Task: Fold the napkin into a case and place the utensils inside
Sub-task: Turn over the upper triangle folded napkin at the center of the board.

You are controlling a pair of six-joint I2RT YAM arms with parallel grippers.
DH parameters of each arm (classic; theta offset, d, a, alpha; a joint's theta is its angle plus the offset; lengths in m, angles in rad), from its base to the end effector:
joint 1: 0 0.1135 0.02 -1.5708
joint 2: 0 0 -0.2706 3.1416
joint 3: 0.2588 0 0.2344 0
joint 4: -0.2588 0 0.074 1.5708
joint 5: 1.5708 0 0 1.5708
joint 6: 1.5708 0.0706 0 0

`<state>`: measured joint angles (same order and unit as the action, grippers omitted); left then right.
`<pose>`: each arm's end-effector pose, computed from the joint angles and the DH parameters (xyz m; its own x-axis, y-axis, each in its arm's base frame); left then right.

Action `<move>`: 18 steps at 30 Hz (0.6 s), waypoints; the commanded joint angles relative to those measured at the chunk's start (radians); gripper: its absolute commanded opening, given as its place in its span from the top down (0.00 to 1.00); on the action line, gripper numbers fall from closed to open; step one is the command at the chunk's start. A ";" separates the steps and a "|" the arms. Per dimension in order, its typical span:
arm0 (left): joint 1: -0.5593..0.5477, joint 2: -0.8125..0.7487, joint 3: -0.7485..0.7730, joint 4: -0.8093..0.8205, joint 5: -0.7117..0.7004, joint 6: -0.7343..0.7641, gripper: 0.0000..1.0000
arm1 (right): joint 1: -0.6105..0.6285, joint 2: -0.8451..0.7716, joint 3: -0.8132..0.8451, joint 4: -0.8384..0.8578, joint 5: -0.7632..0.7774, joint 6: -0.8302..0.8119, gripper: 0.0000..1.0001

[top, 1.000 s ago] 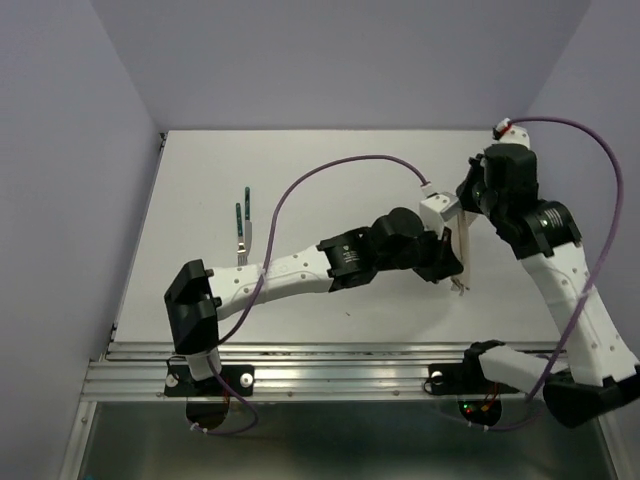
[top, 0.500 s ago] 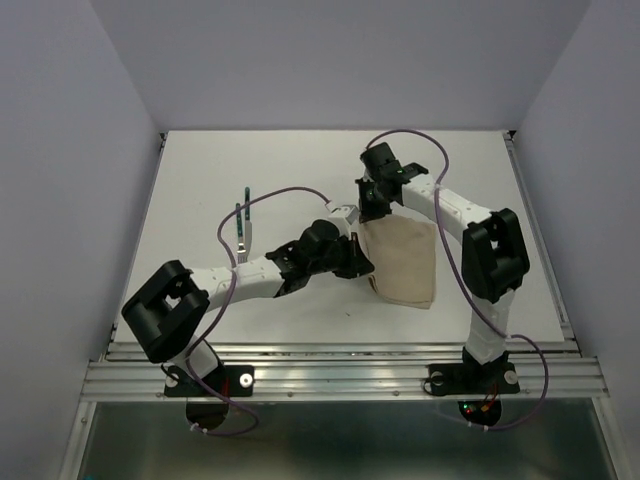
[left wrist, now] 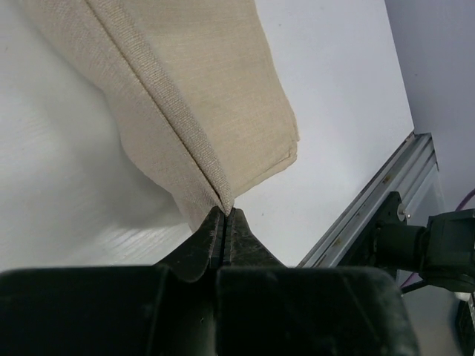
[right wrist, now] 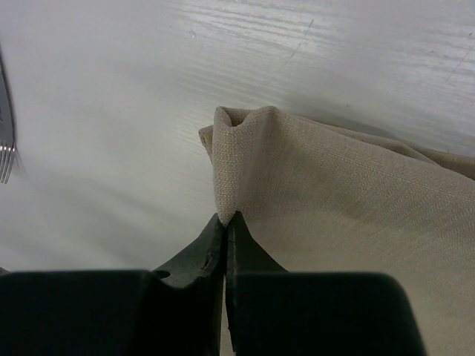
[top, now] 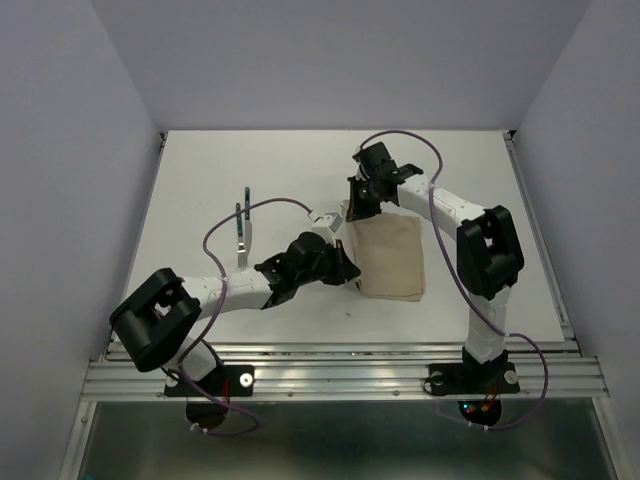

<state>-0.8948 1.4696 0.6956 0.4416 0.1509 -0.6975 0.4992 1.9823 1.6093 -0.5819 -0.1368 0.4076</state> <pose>0.1998 -0.2661 0.2203 -0.7089 -0.1310 -0.6930 0.5281 0.5526 -0.6447 0.3854 0.2211 0.2173 -0.8733 -0.0289 -0.4862 -0.2148 0.9188 0.3312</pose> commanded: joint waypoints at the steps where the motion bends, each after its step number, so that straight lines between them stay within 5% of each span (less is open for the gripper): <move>1: -0.024 -0.068 -0.070 0.040 0.069 -0.019 1.00 | -0.007 0.018 0.040 0.179 0.025 -0.001 0.99; 18: -0.024 -0.086 -0.228 0.124 0.030 0.058 1.00 | 0.076 0.125 0.112 0.159 0.074 -0.006 0.99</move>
<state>-0.8948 1.3716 0.4881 0.5430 0.0845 -0.6582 0.5697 2.0842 1.6493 -0.5747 -0.1604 0.4084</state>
